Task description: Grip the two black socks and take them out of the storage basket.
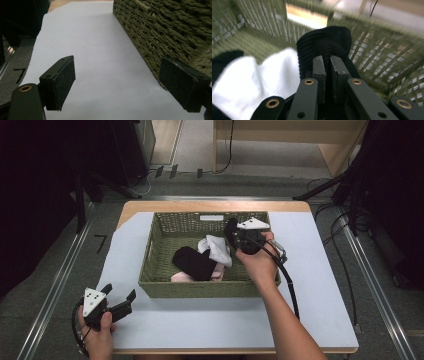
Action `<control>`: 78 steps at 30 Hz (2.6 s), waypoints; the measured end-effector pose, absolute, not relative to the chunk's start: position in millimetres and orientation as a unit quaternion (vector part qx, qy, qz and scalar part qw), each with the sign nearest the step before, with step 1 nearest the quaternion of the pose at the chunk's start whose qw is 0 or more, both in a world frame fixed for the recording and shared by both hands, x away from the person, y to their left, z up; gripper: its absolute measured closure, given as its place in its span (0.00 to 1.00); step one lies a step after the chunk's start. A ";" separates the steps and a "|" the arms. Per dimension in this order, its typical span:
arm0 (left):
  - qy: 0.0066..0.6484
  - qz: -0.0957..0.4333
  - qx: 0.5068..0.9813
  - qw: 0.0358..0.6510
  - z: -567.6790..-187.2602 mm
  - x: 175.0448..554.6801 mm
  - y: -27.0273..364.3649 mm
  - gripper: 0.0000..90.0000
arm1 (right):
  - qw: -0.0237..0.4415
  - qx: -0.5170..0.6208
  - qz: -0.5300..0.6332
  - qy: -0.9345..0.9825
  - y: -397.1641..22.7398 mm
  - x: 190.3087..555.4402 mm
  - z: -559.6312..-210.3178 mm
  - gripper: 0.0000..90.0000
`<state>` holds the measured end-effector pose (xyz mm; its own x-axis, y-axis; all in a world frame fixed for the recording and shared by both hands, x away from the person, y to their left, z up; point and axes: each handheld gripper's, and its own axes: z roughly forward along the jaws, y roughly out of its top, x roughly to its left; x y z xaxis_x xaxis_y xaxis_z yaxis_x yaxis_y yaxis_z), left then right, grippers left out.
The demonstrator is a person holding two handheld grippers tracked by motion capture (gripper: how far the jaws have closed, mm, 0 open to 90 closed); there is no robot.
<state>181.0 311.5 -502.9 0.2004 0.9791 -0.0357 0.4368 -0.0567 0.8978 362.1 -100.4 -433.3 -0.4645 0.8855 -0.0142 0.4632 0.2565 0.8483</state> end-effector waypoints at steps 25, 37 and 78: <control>0.542 0.327 0.651 0.419 -502.9 180.6 311.3 0.17 | 0.356 0.404 0.565 0.624 -149.0 329.2 -379.0 0.93; 0.542 0.327 0.651 0.420 -502.9 180.3 311.1 0.17 | 0.407 0.424 0.571 0.573 -198.6 318.9 -358.3 0.93; 0.539 0.331 0.653 0.417 -502.9 179.9 310.2 0.17 | 0.362 0.536 0.496 0.580 -255.5 305.5 -433.9 0.75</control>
